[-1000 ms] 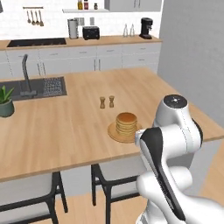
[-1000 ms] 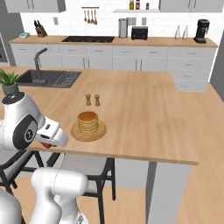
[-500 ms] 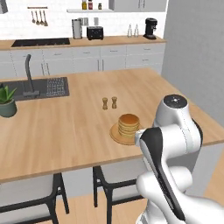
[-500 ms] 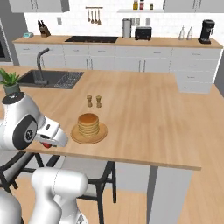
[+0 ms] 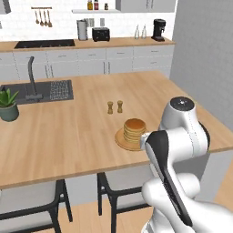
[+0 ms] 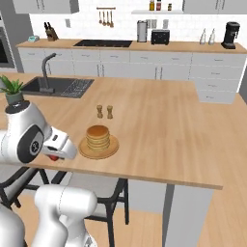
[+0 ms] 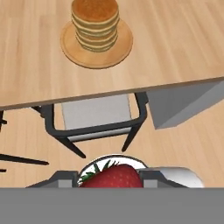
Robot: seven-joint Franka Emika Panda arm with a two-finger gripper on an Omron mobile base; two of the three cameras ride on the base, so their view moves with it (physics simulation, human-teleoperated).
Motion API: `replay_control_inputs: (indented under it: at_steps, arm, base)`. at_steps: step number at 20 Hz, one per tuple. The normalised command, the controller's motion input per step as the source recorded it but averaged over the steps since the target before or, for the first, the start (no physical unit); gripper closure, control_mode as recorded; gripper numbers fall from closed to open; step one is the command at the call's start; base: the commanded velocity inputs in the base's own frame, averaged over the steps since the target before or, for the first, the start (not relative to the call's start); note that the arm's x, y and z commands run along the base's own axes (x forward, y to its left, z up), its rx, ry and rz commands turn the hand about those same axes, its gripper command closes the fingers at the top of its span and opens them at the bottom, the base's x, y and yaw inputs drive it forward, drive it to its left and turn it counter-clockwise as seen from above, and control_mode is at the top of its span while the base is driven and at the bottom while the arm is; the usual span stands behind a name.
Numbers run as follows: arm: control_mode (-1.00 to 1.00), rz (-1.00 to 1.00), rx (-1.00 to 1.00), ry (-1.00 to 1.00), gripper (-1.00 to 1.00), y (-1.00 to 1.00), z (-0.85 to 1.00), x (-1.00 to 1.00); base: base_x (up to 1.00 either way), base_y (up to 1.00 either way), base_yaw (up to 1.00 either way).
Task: Take the strawberry from the fridge and place it on top of the pancake, located on the dining counter.
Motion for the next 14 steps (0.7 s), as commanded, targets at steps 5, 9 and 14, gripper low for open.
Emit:
replay_control_inputs:
  at_steps: [5,9,14]
  arm:
    - [-1.0,0.16,0.01,0.0,1.0,-0.21,0.2,1.0]
    - [-1.0,0.18,0.04,0.07,1.0,-0.27,0.13,1.0]
    - [-1.0,0.18,0.04,0.13,1.0,0.0,-0.08,1.0]
  base:
    - [0.0,0.0,0.0]
    - [0.0,0.0,0.0]
    - [0.0,0.0,0.0]
